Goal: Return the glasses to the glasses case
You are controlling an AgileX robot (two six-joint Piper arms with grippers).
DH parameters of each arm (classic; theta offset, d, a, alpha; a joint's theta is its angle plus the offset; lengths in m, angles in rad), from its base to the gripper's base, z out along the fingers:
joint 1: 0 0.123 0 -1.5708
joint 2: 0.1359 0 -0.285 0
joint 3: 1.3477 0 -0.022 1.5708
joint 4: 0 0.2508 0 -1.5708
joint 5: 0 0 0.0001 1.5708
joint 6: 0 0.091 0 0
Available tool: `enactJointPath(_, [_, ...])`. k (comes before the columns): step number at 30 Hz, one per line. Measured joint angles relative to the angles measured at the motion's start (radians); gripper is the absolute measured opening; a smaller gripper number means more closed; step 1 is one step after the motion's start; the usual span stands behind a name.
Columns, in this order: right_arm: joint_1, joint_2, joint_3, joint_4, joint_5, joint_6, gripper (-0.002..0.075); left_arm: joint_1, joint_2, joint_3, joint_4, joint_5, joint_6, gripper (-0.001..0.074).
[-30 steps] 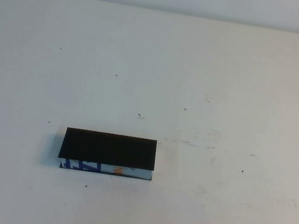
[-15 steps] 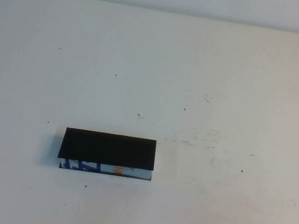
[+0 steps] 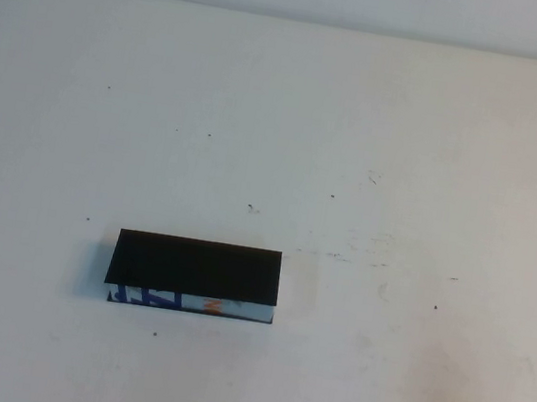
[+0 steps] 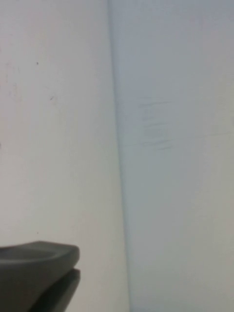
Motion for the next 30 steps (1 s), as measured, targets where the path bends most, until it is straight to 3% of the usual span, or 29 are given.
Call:
enactJointPath(18, [0.029,-0.044,0.001,0.0,0.043,0.004,-0.0011,0.0,-0.001,0.0,-0.002,0.0,0.0,-0.0004])
enactJointPath(21, [0.03,-0.044,0.001,0.18,0.051,-0.182,-0.0011,0.0,-0.001,0.0,-0.002,0.0,0.0,-0.0004])
enactJointPath(26, [0.038,-0.046,0.001,0.647,0.185,-0.692,-0.0011,0.0,-0.001,0.0,-0.002,0.0,0.0,-0.0004])
enactJointPath(30, [0.038,-0.046,0.001,0.733,0.348,-0.791,-0.0011,0.0,-0.001,0.0,-0.002,0.0,0.0,-0.0004])
